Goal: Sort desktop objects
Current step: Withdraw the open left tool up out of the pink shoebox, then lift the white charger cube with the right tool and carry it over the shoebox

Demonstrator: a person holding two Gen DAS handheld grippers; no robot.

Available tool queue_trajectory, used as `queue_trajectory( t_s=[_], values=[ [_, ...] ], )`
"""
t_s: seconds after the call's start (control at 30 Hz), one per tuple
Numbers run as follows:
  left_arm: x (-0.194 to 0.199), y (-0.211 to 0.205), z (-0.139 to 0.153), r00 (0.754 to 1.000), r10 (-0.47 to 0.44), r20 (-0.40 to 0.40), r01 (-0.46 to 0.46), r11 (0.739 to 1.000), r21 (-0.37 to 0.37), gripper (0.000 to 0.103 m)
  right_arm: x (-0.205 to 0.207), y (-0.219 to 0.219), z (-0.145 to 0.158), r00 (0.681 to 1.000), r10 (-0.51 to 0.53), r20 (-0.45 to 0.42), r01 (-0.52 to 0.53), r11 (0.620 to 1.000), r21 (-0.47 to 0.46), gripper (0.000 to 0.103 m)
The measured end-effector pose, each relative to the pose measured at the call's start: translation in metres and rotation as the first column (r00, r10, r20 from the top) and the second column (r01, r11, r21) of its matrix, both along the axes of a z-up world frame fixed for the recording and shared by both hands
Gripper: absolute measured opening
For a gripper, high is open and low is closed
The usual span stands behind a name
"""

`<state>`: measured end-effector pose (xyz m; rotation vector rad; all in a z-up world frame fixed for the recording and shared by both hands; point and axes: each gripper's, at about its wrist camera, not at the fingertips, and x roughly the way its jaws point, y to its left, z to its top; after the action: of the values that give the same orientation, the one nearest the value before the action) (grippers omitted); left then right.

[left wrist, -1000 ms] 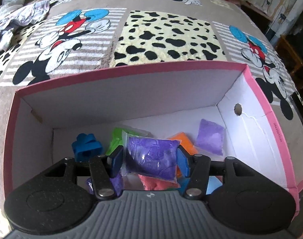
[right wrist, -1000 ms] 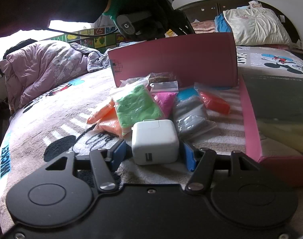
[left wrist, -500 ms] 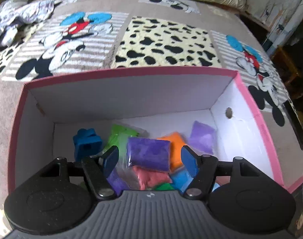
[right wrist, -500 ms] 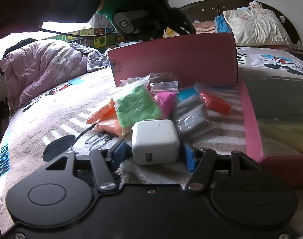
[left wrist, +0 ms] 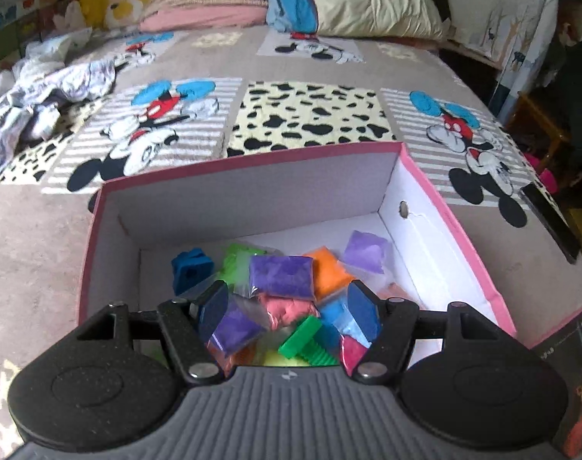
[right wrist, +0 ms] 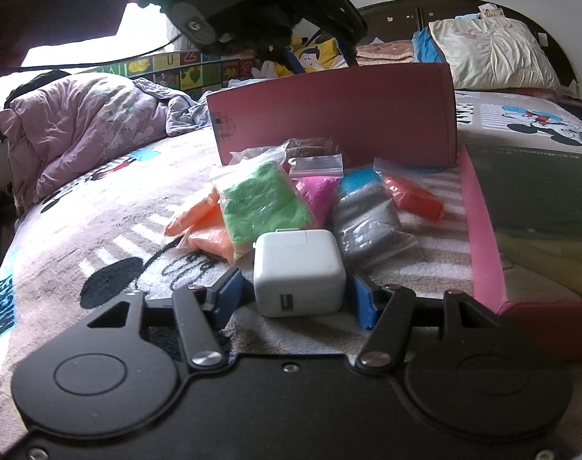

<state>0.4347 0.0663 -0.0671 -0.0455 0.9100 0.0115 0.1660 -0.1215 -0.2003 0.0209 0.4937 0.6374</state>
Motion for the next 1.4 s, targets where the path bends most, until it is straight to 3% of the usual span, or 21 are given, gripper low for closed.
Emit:
queue_trajectory(
  t_s=[0.33, 0.67, 0.9, 1.07, 1.13, 1.23, 1.4],
  values=[
    [-0.073, 0.001, 0.034, 0.992, -0.033, 0.119, 0.035, 0.999, -0.017, 0.068, 0.002, 0.002, 0.001, 1.0, -0.003, -0.007, 0.003, 1.0, -0.019, 0.059],
    [-0.181, 0.027, 0.022, 0.985, -0.016, 0.17, 0.024, 0.999, -0.045, 0.068, 0.003, 0.003, 0.003, 1.0, -0.001, -0.025, 0.0, 1.0, -0.025, 0.059],
    [-0.252, 0.045, -0.005, 0.983, 0.02, 0.181, -0.016, 1.0, -0.024, 0.068, 0.002, 0.01, 0.008, 1.0, -0.006, -0.026, 0.003, 0.996, -0.093, 0.058],
    [-0.294, 0.047, -0.047, 0.985, 0.05, 0.164, -0.043, 0.998, -0.044, 0.068, 0.002, 0.009, 0.012, 0.999, -0.011, -0.045, 0.006, 0.995, -0.099, 0.052],
    [-0.307, 0.044, -0.059, 0.981, 0.059, 0.183, -0.055, 0.998, -0.03, 0.068, 0.002, 0.008, 0.015, 0.999, -0.016, -0.05, 0.011, 0.994, -0.105, 0.046],
    [-0.319, 0.037, -0.073, 0.974, 0.06, 0.218, -0.063, 0.998, 0.006, 0.068, -0.002, 0.006, 0.021, 0.999, -0.013, -0.052, 0.007, 0.994, -0.113, 0.046],
    [-0.327, 0.025, -0.084, 0.963, 0.069, 0.259, -0.072, 0.997, 0.004, 0.068, -0.008, 0.001, 0.026, 0.997, -0.012, -0.082, 0.002, 0.993, -0.117, 0.046]
  ],
)
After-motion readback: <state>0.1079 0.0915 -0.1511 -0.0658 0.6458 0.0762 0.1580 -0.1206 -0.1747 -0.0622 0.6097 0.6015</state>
